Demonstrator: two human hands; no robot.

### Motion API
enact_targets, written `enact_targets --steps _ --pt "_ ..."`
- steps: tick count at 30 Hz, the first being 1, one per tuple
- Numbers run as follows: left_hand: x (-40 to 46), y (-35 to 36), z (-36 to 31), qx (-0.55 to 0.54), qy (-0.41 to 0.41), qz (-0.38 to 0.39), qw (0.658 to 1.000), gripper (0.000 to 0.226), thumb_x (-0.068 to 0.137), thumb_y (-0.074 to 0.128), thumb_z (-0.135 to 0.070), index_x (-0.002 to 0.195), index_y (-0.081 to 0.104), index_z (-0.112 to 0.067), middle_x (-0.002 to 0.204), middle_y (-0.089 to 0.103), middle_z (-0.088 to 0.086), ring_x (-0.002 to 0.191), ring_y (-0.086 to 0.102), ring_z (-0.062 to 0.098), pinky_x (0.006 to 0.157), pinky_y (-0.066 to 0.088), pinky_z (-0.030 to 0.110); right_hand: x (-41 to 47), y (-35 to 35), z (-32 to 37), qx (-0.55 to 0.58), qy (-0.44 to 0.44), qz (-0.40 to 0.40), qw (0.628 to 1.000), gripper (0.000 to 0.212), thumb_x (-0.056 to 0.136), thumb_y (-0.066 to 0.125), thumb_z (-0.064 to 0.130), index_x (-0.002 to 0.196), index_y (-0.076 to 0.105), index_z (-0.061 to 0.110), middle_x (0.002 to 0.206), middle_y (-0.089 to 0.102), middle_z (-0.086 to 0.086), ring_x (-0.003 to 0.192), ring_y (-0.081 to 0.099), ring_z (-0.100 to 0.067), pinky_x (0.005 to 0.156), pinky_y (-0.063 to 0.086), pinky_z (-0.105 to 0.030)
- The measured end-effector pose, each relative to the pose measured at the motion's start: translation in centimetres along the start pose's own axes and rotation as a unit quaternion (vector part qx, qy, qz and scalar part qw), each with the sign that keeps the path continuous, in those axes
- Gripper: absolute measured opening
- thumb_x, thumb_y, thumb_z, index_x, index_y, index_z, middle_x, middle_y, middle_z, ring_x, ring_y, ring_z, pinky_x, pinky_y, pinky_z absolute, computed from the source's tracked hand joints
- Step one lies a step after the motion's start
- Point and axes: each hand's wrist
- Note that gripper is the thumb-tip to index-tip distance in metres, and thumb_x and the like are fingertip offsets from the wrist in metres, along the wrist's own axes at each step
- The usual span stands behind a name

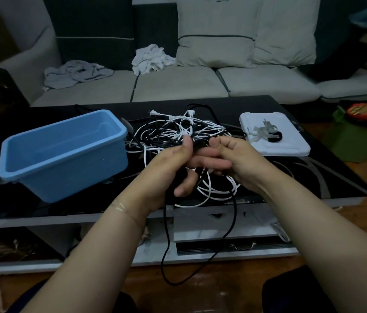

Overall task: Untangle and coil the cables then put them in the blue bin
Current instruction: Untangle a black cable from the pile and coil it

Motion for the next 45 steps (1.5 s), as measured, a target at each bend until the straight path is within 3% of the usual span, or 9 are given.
enact_targets --steps 5,12,15,23,27,30,35,40,45 --pt "-0.2 -0.3 -0.8 -0.191 0.047 -0.032 0.98 0.051 0.093 0.038 -0.03 0.131 0.044 0.005 0.131 0.062 0.012 0.04 0.037 0.004 0.045 0.031 0.016 -0.7 0.5 -0.1 -0.16 -0.005 0.024 0.987 0.027 0.102 0.042 0.015 0.083 0.06 0.019 0.056 0.05 0.0 0.047 0.045 -0.014 0.053 0.043 -0.027" --pt "0.2 -0.6 -0.9 -0.167 0.087 -0.185 0.964 0.044 0.101 0.035 -0.015 0.137 0.036 0.01 0.13 0.063 0.011 0.049 0.043 0.006 0.048 0.039 0.015 -1.9 2.2 -0.5 -0.442 0.07 0.156 0.88 0.058 0.1 0.045 0.023 0.147 0.017 0.044 0.068 0.061 0.002 0.055 0.06 -0.011 0.064 0.055 -0.031" --pt "0.3 -0.9 -0.7 -0.109 0.081 -0.233 0.963 0.038 0.104 0.037 -0.021 0.132 0.046 0.003 0.124 0.067 0.004 0.058 0.059 0.007 0.052 0.046 0.016 -2.4 2.7 -0.3 -0.504 0.098 0.204 0.834 0.068 0.099 0.045 0.023 0.144 0.005 0.052 0.074 0.06 0.007 0.063 0.062 -0.012 0.064 0.056 -0.029" --pt "0.7 -0.6 0.4 0.205 0.047 -0.272 0.939 0.014 0.102 0.044 -0.032 0.112 0.053 -0.026 0.106 0.063 -0.019 0.086 0.07 0.005 0.079 0.054 0.026 -2.7 4.0 0.8 -0.637 -0.081 0.092 0.761 0.015 0.092 0.052 0.046 0.088 0.055 0.031 0.066 0.044 0.01 0.07 0.05 -0.018 0.054 0.032 -0.03" --pt "0.5 -0.9 1.0 0.394 -0.013 -0.23 0.89 0.046 0.097 0.042 -0.047 0.123 0.049 -0.009 0.127 0.061 0.0 0.111 0.059 0.017 0.098 0.045 0.041 -2.5 3.7 1.0 -0.611 -0.074 0.065 0.786 0.036 0.084 0.061 0.054 0.073 0.05 0.022 0.059 0.051 0.007 0.061 0.049 -0.014 0.051 0.037 -0.029" --pt "0.6 -0.4 0.9 0.463 -0.027 -0.188 0.866 0.055 0.092 0.026 -0.062 0.101 0.045 -0.011 0.118 0.066 0.01 0.11 0.06 0.03 0.092 0.045 0.046 -2.4 3.2 1.2 -0.432 0.014 0.134 0.892 0.021 0.085 0.069 0.034 0.073 0.063 0.017 0.054 0.052 0.008 0.051 0.045 -0.007 0.052 0.039 -0.027" --pt "0.2 -0.7 0.5 0.458 -0.053 -0.137 0.877 0.072 0.069 0.018 -0.087 0.08 0.041 -0.02 0.069 0.064 0.003 0.061 0.065 0.02 0.064 0.05 0.04 -2.6 1.7 2.1 -0.189 0.051 0.169 0.966 0.009 0.092 0.056 0.002 0.098 0.057 0.008 0.066 0.057 0.002 0.054 0.051 -0.008 0.048 0.049 -0.022" --pt "0.6 0.1 0.4 0.327 -0.061 -0.052 0.942 0.052 0.075 0.068 -0.059 0.102 0.06 -0.015 0.076 0.073 0.001 0.045 0.056 0.009 0.043 0.043 0.027 -2.1 0.9 2.4 -0.109 0.0 0.063 0.992 0.008 0.088 0.06 0.005 0.088 0.059 0.012 0.063 0.065 0.003 0.037 0.04 -0.002 0.035 0.03 -0.013" --pt "0.6 0.2 0.6 0.267 -0.039 -0.062 0.961 0.017 0.092 0.064 -0.033 0.087 0.056 -0.019 0.048 0.058 -0.001 0.034 0.043 0.01 0.037 0.033 0.018 -1.5 0.6 2.0 -0.136 -0.069 -0.015 0.988 0.016 0.077 0.072 0.002 0.077 0.061 0.014 0.065 0.066 0.005 0.061 0.061 -0.007 0.059 0.049 -0.021"
Point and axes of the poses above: each hand's wrist, its own x-axis towards the middle knuckle, its own y-axis out of the palm, z = x × y
